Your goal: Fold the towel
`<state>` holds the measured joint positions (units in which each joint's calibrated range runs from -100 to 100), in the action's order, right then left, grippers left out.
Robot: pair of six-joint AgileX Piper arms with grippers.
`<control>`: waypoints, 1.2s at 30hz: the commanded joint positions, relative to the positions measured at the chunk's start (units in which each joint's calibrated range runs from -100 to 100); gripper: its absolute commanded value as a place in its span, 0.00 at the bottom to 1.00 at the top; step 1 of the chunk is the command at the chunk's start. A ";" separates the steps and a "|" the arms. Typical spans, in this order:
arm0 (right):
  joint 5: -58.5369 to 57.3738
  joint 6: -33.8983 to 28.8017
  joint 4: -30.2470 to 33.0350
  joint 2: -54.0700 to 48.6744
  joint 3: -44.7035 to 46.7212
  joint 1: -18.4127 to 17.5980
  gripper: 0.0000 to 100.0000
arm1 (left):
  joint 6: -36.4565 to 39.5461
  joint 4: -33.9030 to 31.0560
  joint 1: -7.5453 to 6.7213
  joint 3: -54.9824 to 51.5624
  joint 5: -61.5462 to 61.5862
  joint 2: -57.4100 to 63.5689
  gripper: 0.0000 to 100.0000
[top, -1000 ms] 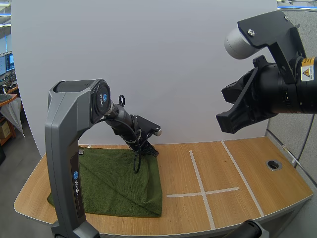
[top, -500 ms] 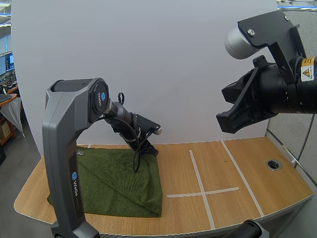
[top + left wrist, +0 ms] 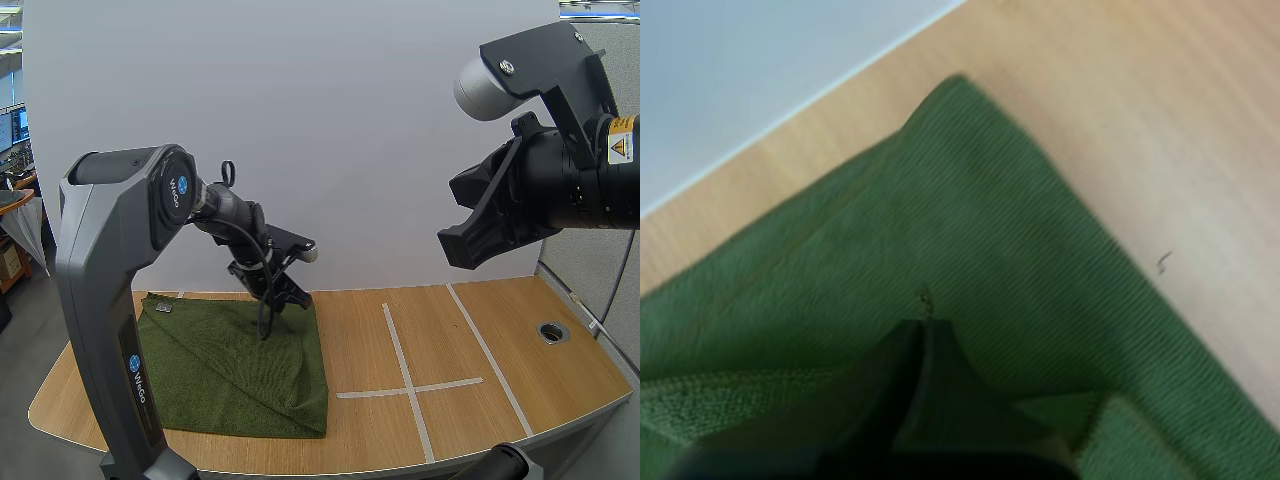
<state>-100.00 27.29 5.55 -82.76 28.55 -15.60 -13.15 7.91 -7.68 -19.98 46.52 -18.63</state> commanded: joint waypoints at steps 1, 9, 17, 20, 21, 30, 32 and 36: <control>0.00 0.29 0.69 -0.45 0.24 0.20 0.00 | 0.35 -0.88 3.49 0.15 10.97 0.90 0.00; 0.00 0.69 0.69 -0.45 0.24 0.20 0.00 | -3.40 -2.60 6.09 -10.55 6.63 9.35 0.00; 0.00 0.69 0.69 -0.45 0.24 0.20 0.00 | -6.89 -2.60 9.33 -18.88 6.63 16.44 0.00; 0.00 0.69 0.44 -0.45 0.24 0.20 0.00 | -8.27 -2.60 11.25 -21.02 6.63 17.57 0.00; 0.00 1.01 0.34 -0.45 0.24 0.20 0.00 | -8.66 -2.60 11.76 -21.51 6.63 17.89 0.00; 0.00 2.15 0.31 -0.45 0.24 0.20 0.00 | -13.85 -1.72 16.90 -27.52 5.00 23.41 0.00; 0.00 2.15 0.31 -0.45 0.24 0.20 0.00 | -14.56 -1.72 17.66 -28.01 5.29 24.64 0.00; 0.00 2.15 0.31 -0.45 0.24 0.20 0.00 | -16.20 -1.72 19.13 -28.01 7.91 27.24 0.00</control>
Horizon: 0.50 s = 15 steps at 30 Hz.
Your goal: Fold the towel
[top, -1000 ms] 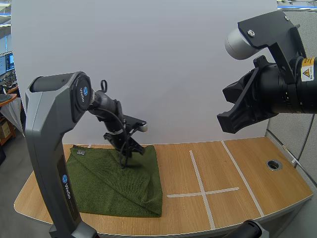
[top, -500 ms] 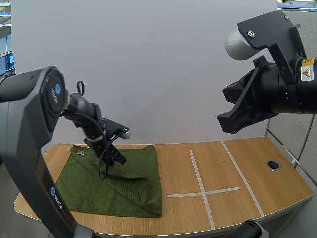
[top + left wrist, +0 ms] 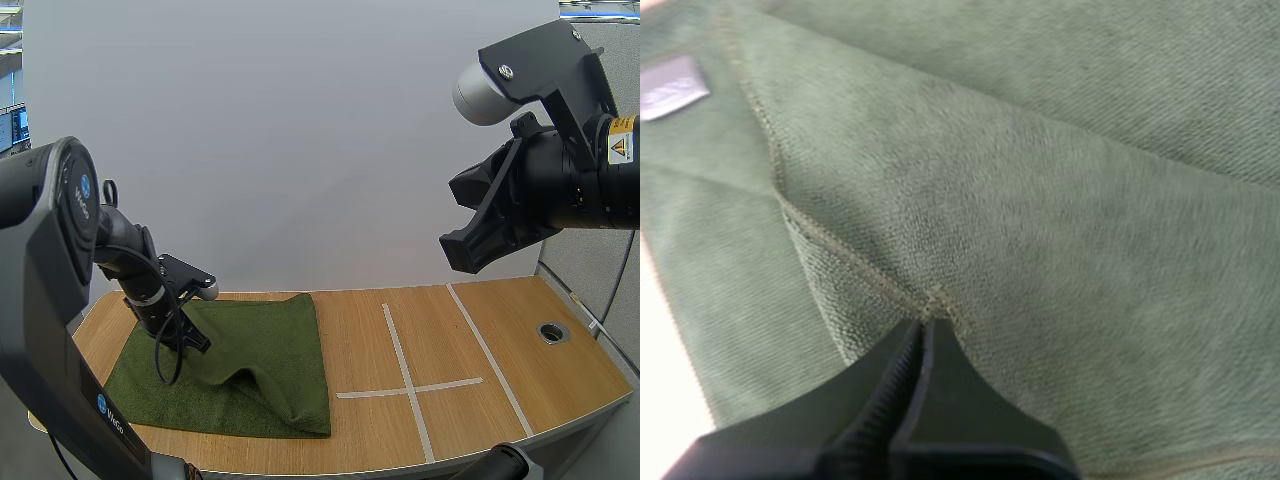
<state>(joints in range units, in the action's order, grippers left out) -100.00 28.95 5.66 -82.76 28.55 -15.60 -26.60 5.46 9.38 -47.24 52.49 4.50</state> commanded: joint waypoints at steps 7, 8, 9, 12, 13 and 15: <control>0.00 0.49 0.20 -0.45 0.24 0.20 0.00 | -5.80 1.13 4.97 -0.74 5.65 7.44 0.00; 0.00 0.49 0.20 -0.45 0.24 0.20 0.00 | -6.58 1.75 5.51 -0.74 6.50 7.58 0.00; 0.00 0.49 0.20 -0.45 0.24 0.20 0.00 | -6.96 2.06 5.88 -0.74 7.18 7.64 0.00; 0.00 0.48 0.09 -0.45 0.24 0.20 0.00 | -8.97 3.98 7.44 -0.74 9.46 7.64 0.00; 0.00 0.48 0.09 -0.45 0.24 0.20 0.00 | -9.76 4.61 7.92 -0.74 9.95 7.64 0.00; 0.00 0.48 0.09 -0.45 0.24 0.20 0.00 | -11.00 5.61 8.90 -0.74 10.84 7.64 0.00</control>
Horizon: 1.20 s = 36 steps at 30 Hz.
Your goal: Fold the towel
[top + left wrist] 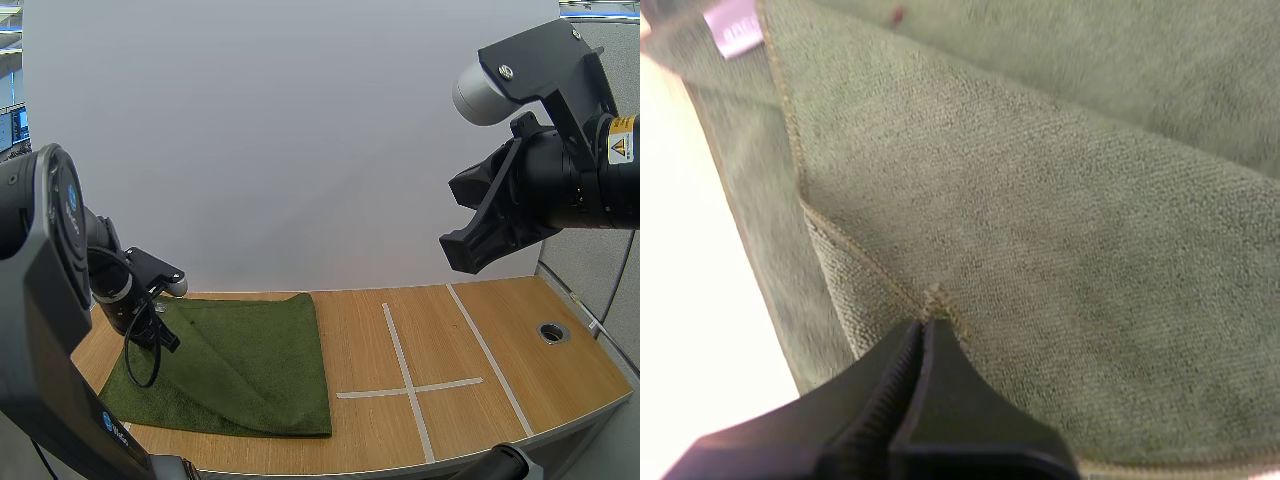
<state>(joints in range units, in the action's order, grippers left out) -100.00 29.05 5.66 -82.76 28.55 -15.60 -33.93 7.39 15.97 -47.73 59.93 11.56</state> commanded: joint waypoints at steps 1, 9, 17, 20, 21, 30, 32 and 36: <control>0.00 0.38 0.09 -0.45 0.24 0.20 0.00 | -4.34 3.97 2.77 -0.25 3.65 0.58 0.00; 0.00 0.38 0.09 -0.45 0.24 0.20 0.00 | -8.06 5.66 6.33 -0.25 7.84 0.58 0.00; 0.00 0.38 -0.03 -0.45 0.24 0.20 0.00 | -12.75 8.58 10.32 -0.25 11.69 0.58 0.00; 0.00 0.38 -0.14 -0.45 0.24 0.20 0.00 | -14.00 8.74 11.35 -0.25 11.69 0.58 0.00; 0.00 0.38 -0.24 -0.45 0.24 0.20 0.00 | -14.35 8.74 11.71 -0.25 11.87 0.58 0.00; 0.00 0.38 -0.24 -0.45 0.24 0.20 0.00 | -17.31 10.25 13.50 -0.25 15.46 0.58 0.00; 0.00 0.38 -0.24 -0.45 0.24 0.20 0.00 | -17.64 10.13 13.50 -0.25 15.45 0.58 0.00; 0.00 0.38 -0.24 -0.45 0.24 0.20 0.00 | -18.17 9.36 13.50 -0.25 15.45 0.58 0.00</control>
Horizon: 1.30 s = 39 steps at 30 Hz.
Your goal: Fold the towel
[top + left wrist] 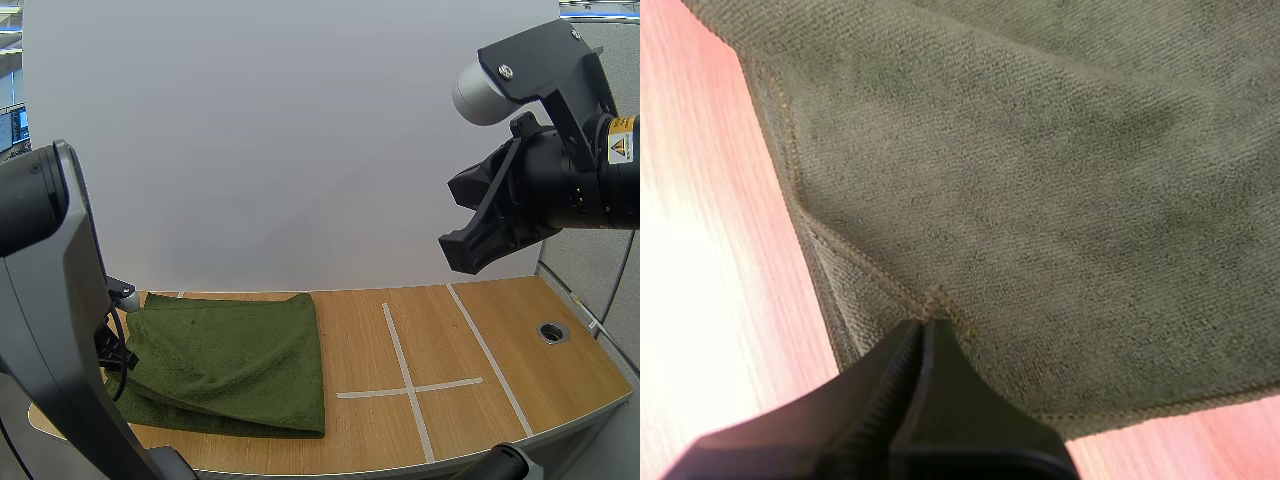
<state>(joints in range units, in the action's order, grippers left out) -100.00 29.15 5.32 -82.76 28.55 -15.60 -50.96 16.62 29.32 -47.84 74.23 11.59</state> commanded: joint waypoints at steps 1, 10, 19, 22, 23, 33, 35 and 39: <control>0.00 0.28 0.10 -0.45 0.24 0.20 0.00 | -1.14 -0.19 0.15 -0.14 1.14 0.55 0.00; 0.00 0.28 0.10 -0.45 0.24 0.20 0.00 | -1.14 -1.51 0.15 -0.14 0.98 0.55 0.00; 0.00 0.28 0.10 -0.45 0.24 0.20 0.00 | -1.25 -3.19 0.15 -0.14 0.62 0.42 0.00; 0.00 0.28 0.10 -0.45 0.24 0.20 0.00 | -1.48 -3.56 0.15 -0.14 0.79 0.42 0.00; 0.00 0.28 0.10 -0.45 0.24 0.20 0.00 | -1.71 -3.68 0.15 -0.14 0.79 0.42 0.00; 0.00 0.28 0.10 -0.45 0.24 0.20 0.00 | -1.73 -3.33 0.15 -0.14 0.63 0.42 0.39; 0.00 0.28 0.10 -0.45 0.24 0.20 0.00 | -1.73 -3.05 0.15 -0.14 0.63 0.42 0.59; 0.00 0.28 0.10 -0.45 0.24 0.20 0.00 | -1.73 -2.01 0.15 -0.14 0.47 0.42 0.84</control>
<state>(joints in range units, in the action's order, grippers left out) -100.00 29.15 5.32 -82.76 28.55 -15.60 -52.88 13.15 29.40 -47.84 74.37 11.59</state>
